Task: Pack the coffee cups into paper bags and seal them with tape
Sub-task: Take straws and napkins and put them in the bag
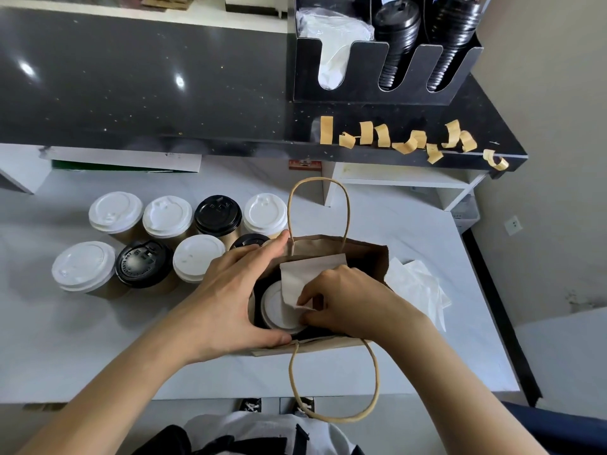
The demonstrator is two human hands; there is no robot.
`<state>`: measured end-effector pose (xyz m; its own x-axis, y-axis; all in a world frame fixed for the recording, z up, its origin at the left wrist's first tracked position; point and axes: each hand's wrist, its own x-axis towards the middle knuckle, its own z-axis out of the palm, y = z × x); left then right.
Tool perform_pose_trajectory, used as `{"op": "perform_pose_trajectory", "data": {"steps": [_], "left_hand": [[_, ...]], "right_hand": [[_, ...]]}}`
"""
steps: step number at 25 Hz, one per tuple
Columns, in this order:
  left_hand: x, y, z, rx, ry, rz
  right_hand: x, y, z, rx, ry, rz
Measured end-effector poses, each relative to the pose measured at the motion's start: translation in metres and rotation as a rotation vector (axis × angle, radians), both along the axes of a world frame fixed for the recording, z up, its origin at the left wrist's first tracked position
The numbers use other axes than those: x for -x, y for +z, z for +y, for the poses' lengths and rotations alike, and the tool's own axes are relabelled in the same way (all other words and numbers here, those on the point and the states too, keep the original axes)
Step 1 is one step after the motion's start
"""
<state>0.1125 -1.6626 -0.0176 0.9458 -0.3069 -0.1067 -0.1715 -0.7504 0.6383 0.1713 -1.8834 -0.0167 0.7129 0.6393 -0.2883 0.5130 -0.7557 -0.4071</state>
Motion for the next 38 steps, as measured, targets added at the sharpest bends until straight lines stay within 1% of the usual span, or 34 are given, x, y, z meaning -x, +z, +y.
{"op": "perform_pose_trajectory", "data": {"steps": [7,9,11,13,15,20,23,26,28,30,34,38], "left_hand": [[0.0,-0.005,0.0,0.002,0.011,-0.035],[0.0,-0.007,0.001,0.014,0.033,-0.084],[0.0,-0.007,0.003,0.036,0.055,-0.137],[0.002,-0.007,0.003,0.057,0.066,-0.185],[0.004,-0.004,0.003,0.086,0.08,-0.23],[0.008,0.002,0.006,0.18,0.125,-0.28],[0.015,0.001,0.011,0.202,0.175,-0.236],[0.025,-0.006,0.017,0.211,0.211,-0.157],[0.03,-0.013,0.019,0.167,0.203,-0.112],[0.034,-0.019,0.019,0.112,0.183,-0.08],[0.035,-0.028,0.018,0.073,0.15,-0.101],[0.029,-0.03,0.016,0.09,0.139,-0.109]], "right_hand": [[0.006,0.011,-0.005,-0.032,-0.109,0.096],[0.008,0.013,-0.009,-0.136,-0.157,0.081],[0.011,0.02,-0.018,-0.327,-0.23,0.021],[0.014,0.028,-0.03,-0.505,-0.33,-0.037],[0.017,0.032,-0.042,-0.615,-0.446,-0.094],[0.018,0.017,-0.071,-0.775,-0.76,-0.249],[0.022,-0.002,-0.085,-0.787,-0.865,-0.212],[0.031,-0.019,-0.094,-0.734,-0.863,-0.1],[0.037,-0.027,-0.097,-0.709,-0.822,-0.028],[0.042,-0.032,-0.097,-0.726,-0.768,0.019],[0.046,-0.03,-0.093,-0.745,-0.699,0.114],[0.046,-0.032,-0.098,-0.663,-0.579,0.144]]}}
